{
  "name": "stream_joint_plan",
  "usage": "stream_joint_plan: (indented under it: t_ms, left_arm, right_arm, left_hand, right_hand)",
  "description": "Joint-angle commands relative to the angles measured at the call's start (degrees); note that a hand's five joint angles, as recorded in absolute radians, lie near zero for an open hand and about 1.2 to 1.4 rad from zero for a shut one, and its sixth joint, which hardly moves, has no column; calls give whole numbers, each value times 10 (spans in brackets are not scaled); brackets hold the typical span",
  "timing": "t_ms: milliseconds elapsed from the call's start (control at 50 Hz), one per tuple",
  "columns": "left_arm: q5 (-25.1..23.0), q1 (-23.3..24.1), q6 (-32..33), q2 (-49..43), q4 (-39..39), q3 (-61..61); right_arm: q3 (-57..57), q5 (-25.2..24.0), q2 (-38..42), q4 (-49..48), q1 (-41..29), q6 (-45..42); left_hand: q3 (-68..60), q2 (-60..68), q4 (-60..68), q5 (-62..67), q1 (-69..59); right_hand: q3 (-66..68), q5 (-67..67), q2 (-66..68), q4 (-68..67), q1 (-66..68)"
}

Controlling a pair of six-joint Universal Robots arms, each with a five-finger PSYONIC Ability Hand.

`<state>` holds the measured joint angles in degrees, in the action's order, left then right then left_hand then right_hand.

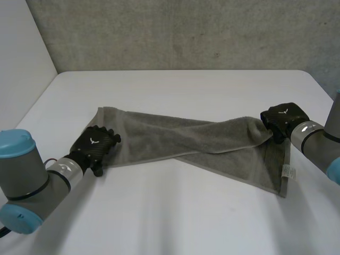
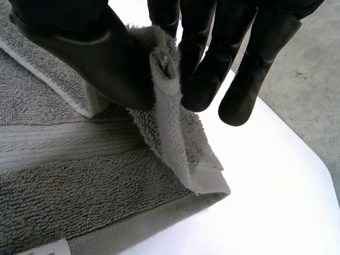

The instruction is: Fold the laundry

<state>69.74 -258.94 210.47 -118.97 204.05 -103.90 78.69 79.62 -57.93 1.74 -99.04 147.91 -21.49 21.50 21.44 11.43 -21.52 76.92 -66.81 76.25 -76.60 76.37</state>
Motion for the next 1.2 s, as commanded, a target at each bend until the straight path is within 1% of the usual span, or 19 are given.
stream_joint_plan:
  t_ms: [20,220,320,460,600,780,840,880,900,920,940,980,1000,1040,1160,1200]
  left_arm:
    - [0,0,-4,-23,0,32]
    - [0,3,-5,-46,0,57]
    - [1,12,-5,-64,-1,77]
    - [1,19,-5,-68,-2,85]
    - [2,22,-6,-73,-1,108]
    - [2,22,-22,-94,-1,138]
    - [2,22,-26,-99,0,148]
    - [2,22,-27,-103,0,154]
    - [2,22,-27,-103,0,154]
    - [2,22,-27,-104,0,156]
    - [2,22,-27,-104,0,156]
    - [2,22,-27,-103,-2,151]
    - [2,22,-27,-103,-2,151]
    - [2,22,-26,-99,-3,141]
    - [2,23,-23,-83,-4,117]
    - [3,23,-22,-64,-5,106]
  right_arm:
    - [6,-1,2,-7,0,-1]
    - [6,-1,5,-7,0,-1]
    - [7,-1,10,-7,0,-3]
    - [7,0,12,-7,0,-14]
    - [7,0,13,-7,0,-14]
    - [7,0,13,-7,0,-15]
    - [7,0,13,-7,0,-14]
    - [6,0,13,-7,0,-14]
    - [6,0,13,-7,0,-14]
    - [7,0,14,-7,0,-15]
    - [7,0,14,-7,0,-15]
    - [7,0,14,-7,0,-15]
    - [7,0,14,-7,0,-15]
    - [6,-1,14,-7,0,-15]
    - [5,-1,14,-7,0,-15]
    - [2,-1,9,-5,0,-15]
  left_hand:
    - [-39,39,39,39,-38]
    - [-55,55,56,56,-55]
    - [-67,67,68,68,-67]
    - [-76,76,76,76,-75]
    - [-158,158,158,158,-158]
    - [-195,195,196,196,-195]
    - [-224,224,224,224,-223]
    - [-302,302,303,303,-302]
    - [-303,303,303,303,-302]
    - [-368,368,368,368,-367]
    - [-368,368,369,369,-368]
    - [-485,485,486,486,-485]
    - [-486,486,487,487,-486]
    - [-585,585,585,585,-584]
    - [-585,585,586,586,-585]
    - [-585,585,586,586,-585]
  right_hand:
    - [31,-32,38,-34,36]
    - [31,-32,38,-34,36]
    - [31,-32,38,-34,36]
    - [31,-32,38,-34,36]
    - [31,-32,38,-34,36]
    - [31,-32,38,-34,36]
    - [31,-32,38,-34,36]
    - [31,-32,38,-34,36]
    - [31,-32,38,-34,36]
    - [31,-32,38,-34,36]
    - [31,-32,38,-34,36]
    - [31,-32,38,-34,36]
    - [31,-32,38,-34,36]
    - [31,-32,38,-34,36]
    - [31,-32,38,-34,36]
    - [31,-32,38,-34,36]
